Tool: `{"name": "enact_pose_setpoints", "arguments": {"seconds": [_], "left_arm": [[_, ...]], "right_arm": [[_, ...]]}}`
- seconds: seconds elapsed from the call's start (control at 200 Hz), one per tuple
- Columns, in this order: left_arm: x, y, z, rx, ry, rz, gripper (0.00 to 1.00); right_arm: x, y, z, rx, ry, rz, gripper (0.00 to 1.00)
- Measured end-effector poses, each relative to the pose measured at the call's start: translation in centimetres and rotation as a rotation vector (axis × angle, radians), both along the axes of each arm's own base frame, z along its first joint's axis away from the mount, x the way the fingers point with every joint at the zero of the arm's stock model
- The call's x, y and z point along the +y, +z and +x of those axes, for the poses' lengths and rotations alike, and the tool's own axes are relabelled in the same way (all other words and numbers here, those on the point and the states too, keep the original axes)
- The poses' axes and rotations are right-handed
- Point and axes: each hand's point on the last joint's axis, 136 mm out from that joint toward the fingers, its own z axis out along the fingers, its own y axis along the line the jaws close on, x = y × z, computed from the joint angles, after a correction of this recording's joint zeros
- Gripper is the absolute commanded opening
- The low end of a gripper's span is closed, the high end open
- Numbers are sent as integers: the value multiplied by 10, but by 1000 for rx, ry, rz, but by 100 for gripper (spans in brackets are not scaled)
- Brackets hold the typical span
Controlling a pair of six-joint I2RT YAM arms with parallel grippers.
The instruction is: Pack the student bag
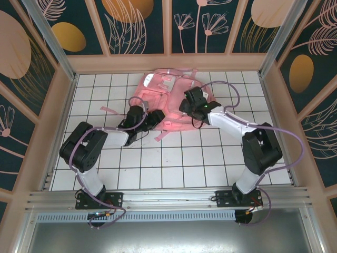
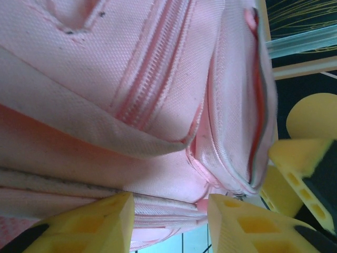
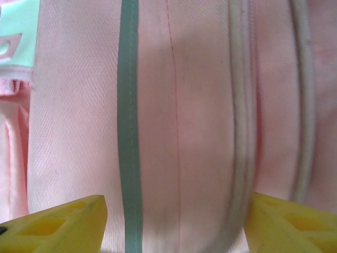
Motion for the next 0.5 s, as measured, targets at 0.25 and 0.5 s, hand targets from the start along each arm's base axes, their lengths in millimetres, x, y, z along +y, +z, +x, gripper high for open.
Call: {"name": "enact_pose_setpoints", "arguments": {"seconds": [0.25,0.5], "left_arm": [[-3,4,3,7,-3,-11,43],[-3,4,3,15,2,-18,44]], "right_arm": [[30,8,-44,28,88,28,64],[48,-27,-51,103,112,11,51]]}}
